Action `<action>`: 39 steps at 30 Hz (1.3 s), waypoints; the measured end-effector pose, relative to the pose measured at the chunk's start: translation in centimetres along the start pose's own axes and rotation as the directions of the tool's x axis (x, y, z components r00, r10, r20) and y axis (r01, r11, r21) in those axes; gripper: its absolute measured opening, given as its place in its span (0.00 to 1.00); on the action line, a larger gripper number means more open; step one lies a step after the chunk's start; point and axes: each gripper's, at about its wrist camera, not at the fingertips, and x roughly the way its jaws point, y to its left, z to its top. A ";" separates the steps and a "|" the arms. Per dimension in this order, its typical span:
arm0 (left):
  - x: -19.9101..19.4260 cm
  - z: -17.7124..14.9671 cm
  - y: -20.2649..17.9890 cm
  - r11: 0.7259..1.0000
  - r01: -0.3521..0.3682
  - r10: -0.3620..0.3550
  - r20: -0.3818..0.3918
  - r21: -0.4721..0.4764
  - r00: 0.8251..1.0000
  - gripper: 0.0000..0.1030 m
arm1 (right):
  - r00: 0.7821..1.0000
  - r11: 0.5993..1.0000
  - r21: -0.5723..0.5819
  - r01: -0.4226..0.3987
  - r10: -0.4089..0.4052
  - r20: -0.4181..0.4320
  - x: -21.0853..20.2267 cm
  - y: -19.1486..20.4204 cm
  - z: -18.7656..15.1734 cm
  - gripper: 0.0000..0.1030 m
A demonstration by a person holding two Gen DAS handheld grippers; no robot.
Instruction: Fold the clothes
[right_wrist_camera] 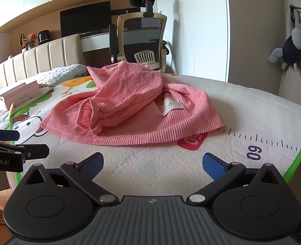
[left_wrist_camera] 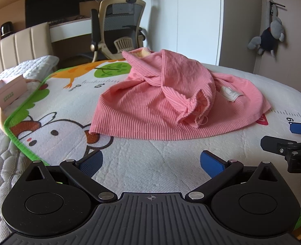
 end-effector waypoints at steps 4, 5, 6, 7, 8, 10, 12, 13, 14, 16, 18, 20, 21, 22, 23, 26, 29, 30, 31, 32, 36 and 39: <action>0.0 0.1 0.0 1.000 0.000 0.000 -0.001 0.000 1.000 1.00 | 1.000 1.000 0.001 0.000 0.000 0.000 0.0 0.0 0.0 1.00; 0.0 0.1 0.0 1.000 0.000 0.000 -0.001 0.000 1.000 1.00 | 1.000 1.000 0.001 0.000 0.000 -0.001 0.0 0.0 0.0 1.00; 0.0 0.0 0.0 1.000 0.000 0.000 -0.001 0.000 1.000 1.00 | 1.000 1.000 0.001 0.000 0.000 -0.001 0.0 0.0 0.0 1.00; 0.0 0.0 0.0 1.000 0.000 0.000 -0.002 0.000 1.000 1.00 | 1.000 1.000 0.001 0.000 0.000 -0.002 0.0 0.0 0.0 1.00; 0.0 0.1 0.0 1.000 0.000 0.000 -0.002 -0.001 1.000 1.00 | 1.000 1.000 0.001 0.000 0.000 -0.003 0.0 0.0 0.0 1.00; 0.0 0.1 0.0 1.000 -0.001 0.001 -0.003 -0.001 1.000 1.00 | 1.000 1.000 0.002 0.000 0.000 -0.005 0.0 0.1 0.0 1.00; 0.0 0.1 0.0 1.000 -0.001 0.001 -0.003 -0.001 1.000 1.00 | 1.000 1.000 0.003 0.000 0.000 -0.005 0.0 0.0 0.0 1.00; 0.0 0.1 0.0 1.000 -0.001 0.001 -0.003 -0.001 1.000 1.00 | 1.000 1.000 0.003 0.000 0.000 -0.005 0.0 0.0 0.0 1.00; 0.0 0.1 0.0 1.000 -0.001 0.001 -0.004 -0.001 1.000 1.00 | 1.000 1.000 0.004 0.000 0.000 -0.006 0.0 0.0 0.0 1.00; 0.0 0.1 0.0 1.000 -0.001 0.001 -0.004 -0.002 1.000 1.00 | 1.000 1.000 0.004 0.000 0.000 -0.007 0.0 -0.1 -0.1 1.00; 0.0 0.1 0.0 1.000 -0.001 0.001 -0.004 -0.002 1.000 1.00 | 1.000 1.000 0.005 0.001 -0.001 -0.007 0.0 -0.1 -0.1 1.00; 0.0 0.1 0.0 1.000 -0.001 0.001 -0.004 -0.001 1.000 1.00 | 1.000 1.000 0.005 0.001 -0.001 -0.008 0.0 -0.1 -0.1 1.00; 0.0 0.1 0.0 1.000 -0.001 0.001 -0.003 -0.001 1.000 1.00 | 1.000 1.000 0.005 0.002 -0.002 -0.008 0.0 0.0 -0.1 1.00; 0.0 0.1 0.0 1.000 -0.001 0.001 -0.003 -0.001 1.000 1.00 | 1.000 1.000 0.005 0.002 -0.001 -0.008 0.0 0.0 -0.1 1.00; 0.0 0.1 0.0 1.000 -0.001 0.001 -0.003 -0.001 1.000 1.00 | 1.000 1.000 0.005 0.001 -0.001 -0.008 0.0 -0.1 -0.1 1.00; 0.0 0.0 0.0 1.000 -0.001 0.001 -0.003 -0.001 1.000 1.00 | 1.000 1.000 0.005 0.001 -0.001 -0.009 0.0 -0.1 -0.1 1.00; 0.0 0.0 0.0 1.000 -0.001 0.001 -0.003 -0.001 1.000 1.00 | 1.000 1.000 0.005 0.001 -0.001 -0.010 0.1 -0.1 0.0 1.00; 0.0 0.0 0.0 1.000 -0.001 0.001 -0.003 -0.001 1.000 1.00 | 1.000 1.000 0.005 0.000 0.000 -0.010 0.1 -0.1 -0.1 1.00; 0.0 0.0 0.0 1.000 -0.001 0.001 -0.003 -0.001 1.000 1.00 | 1.000 1.000 0.005 0.000 0.000 -0.010 0.1 -0.1 -0.1 1.00; 0.0 0.0 0.0 1.000 -0.001 0.001 -0.003 -0.001 1.000 1.00 | 1.000 1.000 0.005 0.000 0.000 -0.010 0.1 -0.1 -0.1 1.00; 0.0 0.0 0.0 1.000 -0.001 0.001 -0.005 -0.002 1.000 1.00 | 1.000 1.000 0.005 -0.001 0.001 -0.011 0.1 -0.1 -0.1 1.00; 0.1 0.1 0.1 1.000 -0.001 0.001 -0.007 -0.003 1.000 1.00 | 1.000 1.000 0.006 -0.001 0.001 -0.013 0.2 -0.1 -0.2 1.00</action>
